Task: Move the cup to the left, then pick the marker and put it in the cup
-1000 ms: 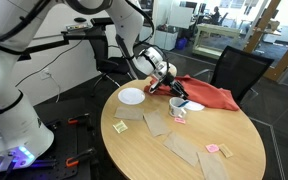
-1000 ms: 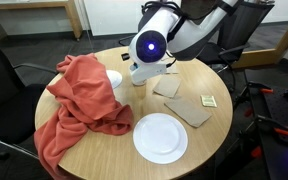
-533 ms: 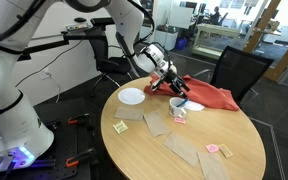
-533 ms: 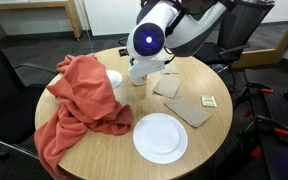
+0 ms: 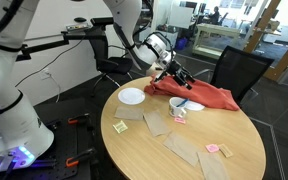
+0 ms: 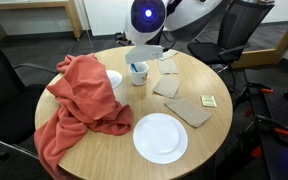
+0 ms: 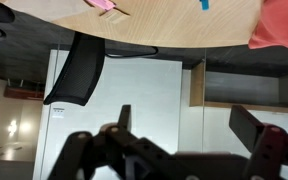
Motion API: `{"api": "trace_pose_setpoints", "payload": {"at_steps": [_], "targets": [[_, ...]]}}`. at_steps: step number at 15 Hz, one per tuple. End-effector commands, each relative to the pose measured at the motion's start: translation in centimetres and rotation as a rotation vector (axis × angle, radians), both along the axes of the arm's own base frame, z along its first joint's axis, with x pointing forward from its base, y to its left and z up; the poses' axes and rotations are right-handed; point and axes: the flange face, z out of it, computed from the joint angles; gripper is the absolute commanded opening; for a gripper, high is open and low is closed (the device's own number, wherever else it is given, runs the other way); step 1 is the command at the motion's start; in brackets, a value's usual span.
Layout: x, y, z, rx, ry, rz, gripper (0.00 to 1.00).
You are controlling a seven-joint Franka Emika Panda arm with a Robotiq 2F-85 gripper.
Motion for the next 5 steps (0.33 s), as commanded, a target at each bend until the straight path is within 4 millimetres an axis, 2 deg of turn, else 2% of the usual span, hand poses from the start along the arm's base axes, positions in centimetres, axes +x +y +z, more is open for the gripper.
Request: {"api": "trace_pose_setpoints", "payload": {"at_steps": [1, 2, 5], "targets": [[-1.5, -0.2, 1.8, 0.03, 0.017, 0.009, 1.0], [-0.3, 0.0, 0.6, 0.003, -0.002, 0.001, 1.0], [-0.6, -0.1, 0.9, 0.006, 0.001, 0.002, 1.0]]}}
